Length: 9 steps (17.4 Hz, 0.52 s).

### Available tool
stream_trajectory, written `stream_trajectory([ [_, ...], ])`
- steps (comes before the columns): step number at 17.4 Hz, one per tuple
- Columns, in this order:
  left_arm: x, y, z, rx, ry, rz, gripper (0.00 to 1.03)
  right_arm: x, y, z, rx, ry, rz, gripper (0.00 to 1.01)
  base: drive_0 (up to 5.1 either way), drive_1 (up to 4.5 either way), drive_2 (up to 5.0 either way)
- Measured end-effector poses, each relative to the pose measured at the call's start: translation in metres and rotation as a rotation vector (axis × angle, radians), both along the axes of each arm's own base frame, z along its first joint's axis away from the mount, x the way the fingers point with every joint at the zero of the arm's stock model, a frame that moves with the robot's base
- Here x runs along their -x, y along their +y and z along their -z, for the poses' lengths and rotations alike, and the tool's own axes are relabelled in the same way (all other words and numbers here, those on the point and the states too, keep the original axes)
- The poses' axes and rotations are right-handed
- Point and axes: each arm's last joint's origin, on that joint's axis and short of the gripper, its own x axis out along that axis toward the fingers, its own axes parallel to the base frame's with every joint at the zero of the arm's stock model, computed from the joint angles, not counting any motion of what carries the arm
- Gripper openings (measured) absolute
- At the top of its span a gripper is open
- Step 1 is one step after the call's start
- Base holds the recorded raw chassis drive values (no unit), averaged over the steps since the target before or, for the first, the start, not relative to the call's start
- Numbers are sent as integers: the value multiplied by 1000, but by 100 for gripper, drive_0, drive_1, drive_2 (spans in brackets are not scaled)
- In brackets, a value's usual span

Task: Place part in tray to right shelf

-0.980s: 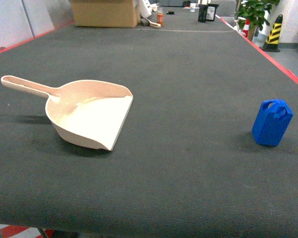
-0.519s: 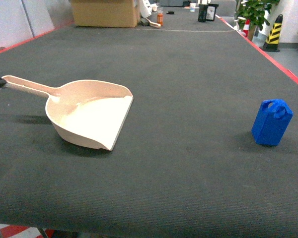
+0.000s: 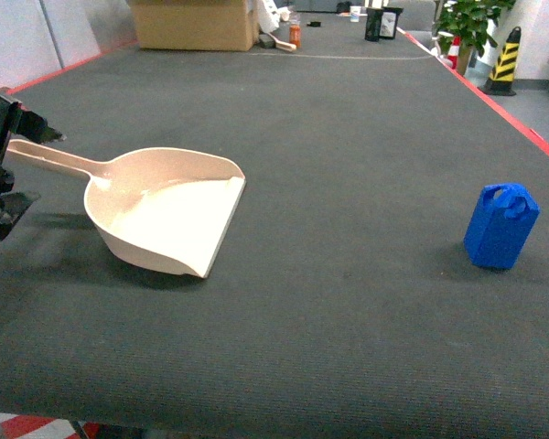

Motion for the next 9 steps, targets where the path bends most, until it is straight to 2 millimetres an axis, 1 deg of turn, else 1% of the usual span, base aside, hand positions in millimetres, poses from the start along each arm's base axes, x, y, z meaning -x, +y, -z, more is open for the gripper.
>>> stream_trajectory([
  [2,-17,2,9,24,4,9,98,0,0,0,0,1,0,98,0,0,0],
  [4,-31,0,9,31,-12,27,98,0,0,0,0,0,0,98,0,0,0],
  [5,-35,-2,7,31,-29,45,93,0,0,0,0,0,0,98,0,0,0],
  [6,-41,-7,4,36,-60,69,81,0,0,0,0,1,0,98,0,0,0],
  [8,-45,-13,3,56,-94,87,64,0,0,0,0,0,0,98,0,0,0],
  [9,-47,-16,6,74,-101,103,50,0,0,0,0,0,0,98,0,0,0],
])
